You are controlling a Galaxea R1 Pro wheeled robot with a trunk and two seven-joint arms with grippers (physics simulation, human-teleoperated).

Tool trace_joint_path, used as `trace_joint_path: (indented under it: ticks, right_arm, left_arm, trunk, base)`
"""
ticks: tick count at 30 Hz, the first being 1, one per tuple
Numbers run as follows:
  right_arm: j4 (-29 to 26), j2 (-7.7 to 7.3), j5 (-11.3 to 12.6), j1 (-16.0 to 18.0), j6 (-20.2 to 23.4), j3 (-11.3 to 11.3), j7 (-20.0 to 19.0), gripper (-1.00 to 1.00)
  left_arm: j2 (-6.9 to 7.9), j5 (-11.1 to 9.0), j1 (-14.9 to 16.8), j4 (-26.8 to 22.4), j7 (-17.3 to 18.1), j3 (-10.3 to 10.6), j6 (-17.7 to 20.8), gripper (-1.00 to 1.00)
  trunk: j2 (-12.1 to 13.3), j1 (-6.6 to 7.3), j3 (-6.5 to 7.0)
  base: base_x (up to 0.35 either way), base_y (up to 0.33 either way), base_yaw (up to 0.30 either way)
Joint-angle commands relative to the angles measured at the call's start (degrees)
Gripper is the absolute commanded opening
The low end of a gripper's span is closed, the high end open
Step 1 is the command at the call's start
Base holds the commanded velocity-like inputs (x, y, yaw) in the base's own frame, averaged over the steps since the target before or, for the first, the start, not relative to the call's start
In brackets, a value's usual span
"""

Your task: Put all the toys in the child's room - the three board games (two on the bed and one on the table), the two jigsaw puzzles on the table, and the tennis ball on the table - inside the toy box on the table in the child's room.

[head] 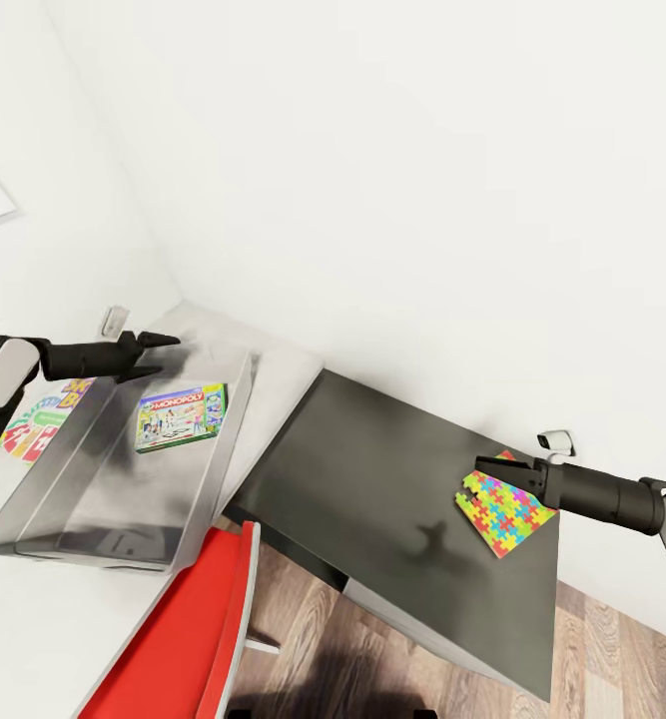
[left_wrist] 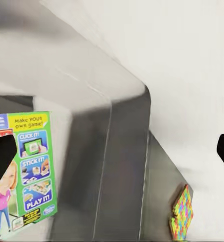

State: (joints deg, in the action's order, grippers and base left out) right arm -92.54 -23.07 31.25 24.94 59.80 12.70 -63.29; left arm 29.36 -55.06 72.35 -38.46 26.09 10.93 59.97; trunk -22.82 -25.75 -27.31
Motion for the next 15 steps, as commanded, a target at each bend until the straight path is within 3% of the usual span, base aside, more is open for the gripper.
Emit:
trace_joint_path:
  ticks: [1,7,15]
  right_arm:
    - [0.0,-0.01,-0.1,0.0,0.2,0.0,-0.2,1.00]
    - [0.0,0.07,-0.2,0.0,0.1,-0.1,-0.2,1.00]
    - [0.0,0.44,-0.3,0.4,0.2,0.0,-0.4,1.00]
  left_arm:
    - [0.06,0.5,0.0,0.0,0.6,0.2,-0.1,1.00]
    - [0.41,-3.5,-2.8,-6.6,0.9,0.1,0.0,1.00]
    - [2.69,-3.3,-0.5,-6.3,0.9,-1.6,0.0,1.00]
  trunk:
    - [-0.1,-0.03,-0.09]
    - [-0.1,-0.03,-0.09]
    - [-0.1,-0.03,-0.09]
  base:
    - [0.000,0.000,0.000]
    - [0.000,0.000,0.000]
    - [0.000,0.000,0.000]
